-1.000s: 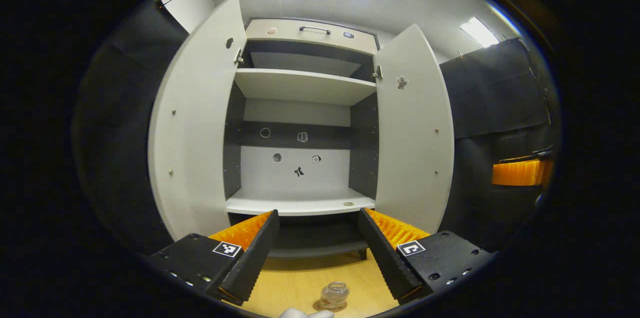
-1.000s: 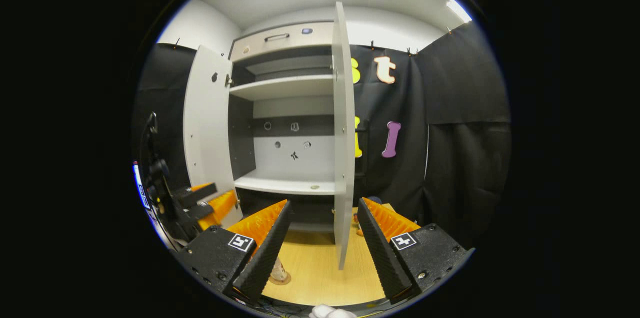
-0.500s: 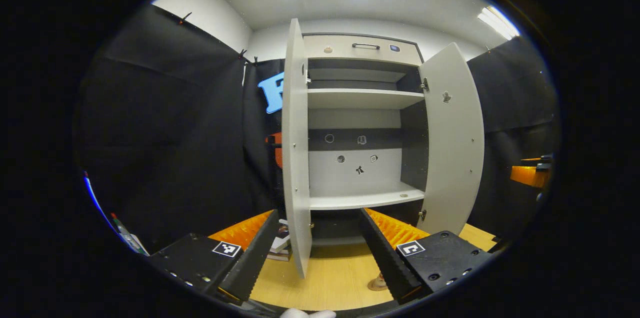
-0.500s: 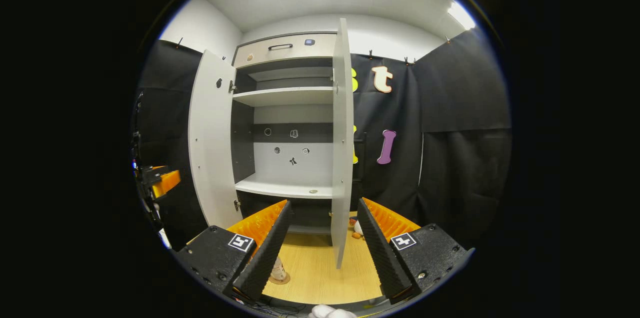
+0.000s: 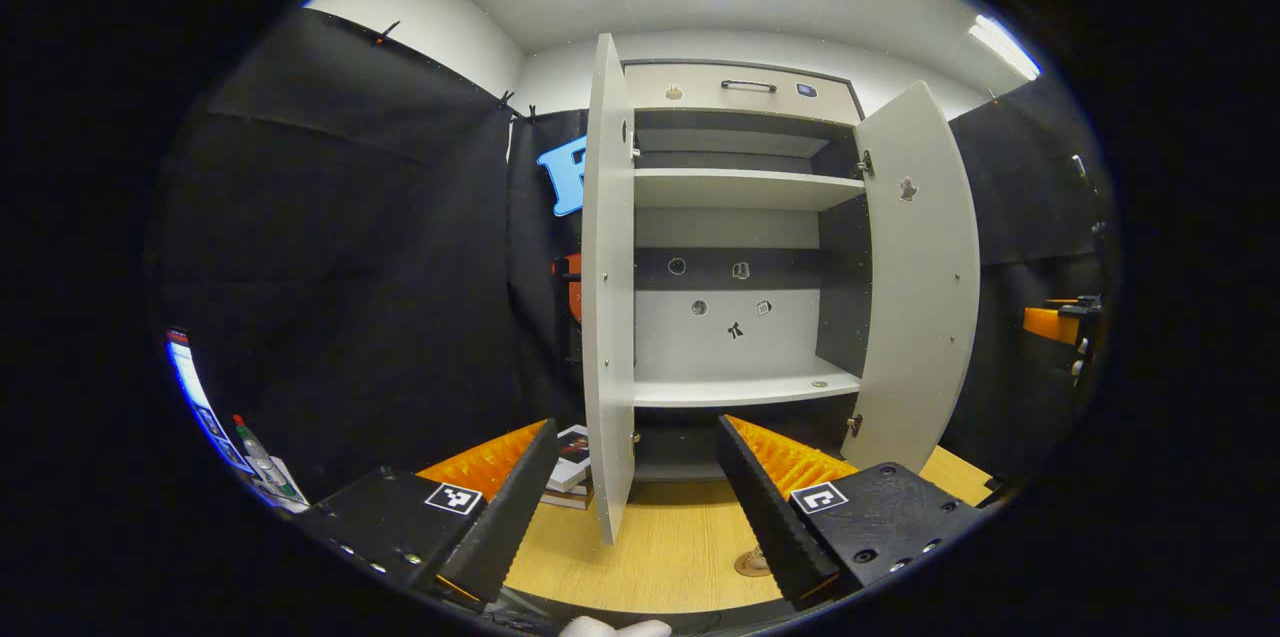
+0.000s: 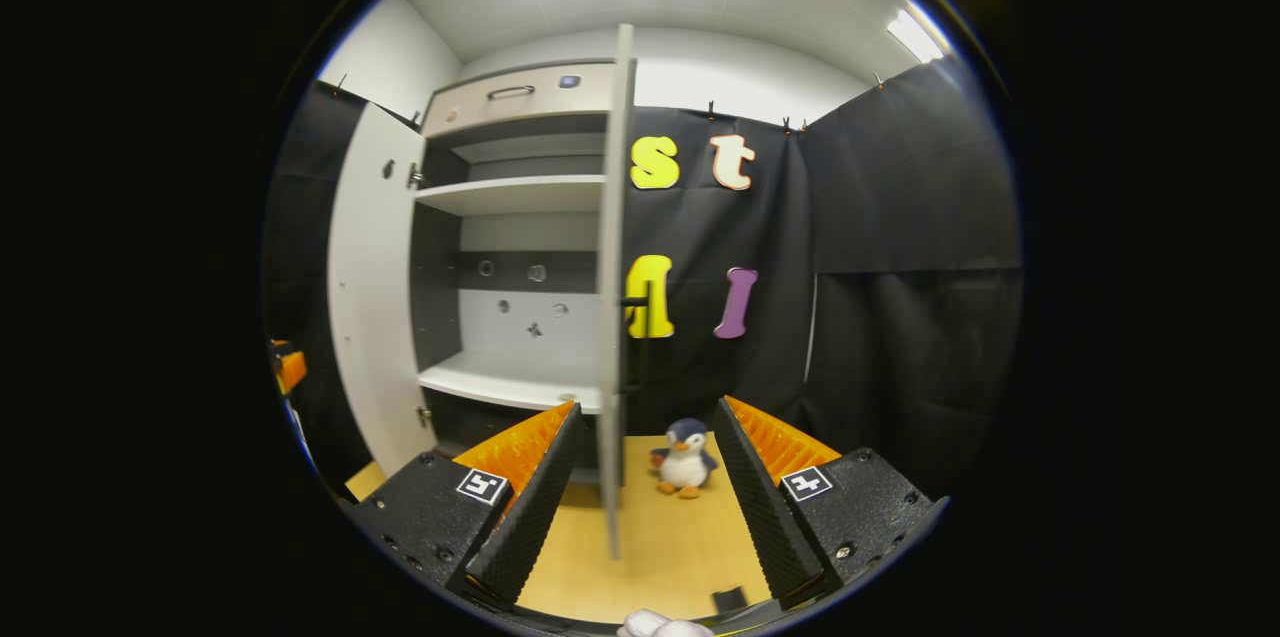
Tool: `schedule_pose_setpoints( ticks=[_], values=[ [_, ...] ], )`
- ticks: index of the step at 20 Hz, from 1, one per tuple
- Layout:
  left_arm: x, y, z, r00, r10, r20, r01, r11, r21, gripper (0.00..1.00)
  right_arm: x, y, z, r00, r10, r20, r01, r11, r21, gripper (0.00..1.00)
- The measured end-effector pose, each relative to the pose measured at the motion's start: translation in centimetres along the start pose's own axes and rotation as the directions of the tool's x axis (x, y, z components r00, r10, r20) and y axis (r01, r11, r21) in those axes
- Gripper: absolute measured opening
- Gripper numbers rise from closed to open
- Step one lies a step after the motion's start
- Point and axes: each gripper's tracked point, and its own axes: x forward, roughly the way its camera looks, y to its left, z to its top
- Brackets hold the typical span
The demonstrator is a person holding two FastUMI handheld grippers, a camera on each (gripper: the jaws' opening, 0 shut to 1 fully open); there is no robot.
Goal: Grasp the bottle in the cabinet with the left hand and place it on the coaster, then close the right door with the right hand and the left door with the left hand.
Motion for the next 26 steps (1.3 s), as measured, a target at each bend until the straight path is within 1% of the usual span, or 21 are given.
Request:
schedule_pose_setpoints(
  ticks=[1,2,6,10,11,12,13,14,16,17,18,19,20,21,22,23,26],
  values=[
    [0.1,-0.6,0.1,1.0,-0.005,-0.002,0.005,1.0,-0.009,0.93,0.4,-0.3,0.1,1.0,-0.005,-0.001,0.005,1.0,-0.003,0.82],
    [0.3,-1.4,0.1,1.0,-0.004,-0.008,0.004,1.0,-0.016,0.96,0.8,-0.4,0.3,1.0,-0.004,0.0,0.004,1.0,-0.002,0.82],
    [0.6,-3.0,0.7,0.999,0.036,0.005,-0.035,0.999,-0.018,0.96,2.3,-0.3,0.3,0.999,0.036,-0.011,-0.036,0.999,0.009,0.82],
    [0.9,-4.3,1.6,0.996,0.088,0.024,-0.088,0.996,-0.012,0.96,3.1,0.9,0.2,0.992,0.12,-0.026,-0.12,0.992,0.033,0.82],
    [0.9,-4.4,1.6,0.995,0.101,0.023,-0.101,0.995,-0.009,0.93,3.3,1.2,0.1,0.99,0.139,-0.03,-0.138,0.99,0.033,0.82],
    [0.9,-4.6,1.6,0.993,0.115,0.022,-0.115,0.993,-0.007,0.92,3.4,1.5,0.1,0.986,0.16,-0.036,-0.159,0.987,0.036,0.82],
    [1.0,-4.8,1.5,0.992,0.128,0.018,-0.128,0.992,-0.005,0.92,3.3,1.6,0.1,0.983,0.178,-0.041,-0.176,0.984,0.038,0.82],
    [0.9,-5.0,1.4,0.99,0.141,0.014,-0.14,0.99,-0.006,0.96,3.3,2.0,0.0,0.979,0.201,-0.046,-0.199,0.979,0.039,0.82],
    [0.8,-5.3,1.1,0.986,0.164,0.004,-0.164,0.986,-0.008,0.96,3.2,2.7,-0.2,0.969,0.237,-0.064,-0.234,0.971,0.053,0.82],
    [0.9,-5.4,1.0,0.986,0.167,-0.001,-0.167,0.986,-0.01,0.96,3.0,3.1,-0.4,0.966,0.248,-0.075,-0.244,0.968,0.058,0.82],
    [0.9,-5.6,1.1,0.986,0.169,-0.004,-0.169,0.986,-0.01,0.99,2.9,3.2,-0.4,0.963,0.257,-0.076,-0.253,0.966,0.056,0.81],
    [0.9,-5.7,0.9,0.986,0.166,-0.009,-0.167,0.986,-0.009,0.95,3.0,3.4,-0.4,0.961,0.264,-0.078,-0.261,0.964,0.048,0.82],
    [1.0,-5.7,0.9,0.987,0.158,-0.012,-0.159,0.987,-0.007,0.96,2.9,3.5,-0.4,0.96,0.268,-0.077,-0.265,0.963,0.046,0.81],
    [1.2,-5.7,0.8,0.988,0.153,-0.014,-0.153,0.988,-0.005,0.93,2.9,3.8,-0.4,0.959,0.271,-0.079,-0.268,0.962,0.046,0.79],
    [1.4,-5.4,0.7,0.989,0.145,-0.012,-0.146,0.989,-0.003,0.93,2.8,4.1,-0.4,0.958,0.276,-0.079,-0.274,0.961,0.044,0.82],
    [1.5,-5.2,0.8,0.991,0.132,-0.008,-0.132,0.991,-0.002,0.96,2.8,4.3,-0.3,0.958,0.275,-0.078,-0.273,0.961,0.041,0.82],
    [2.0,-4.0,0.9,0.995,0.101,0.0,-0.101,0.995,0.0,0.96,2.9,4.8,-0.3,0.965,0.251,-0.069,-0.249,0.968,0.044,0.81]
  ],
)
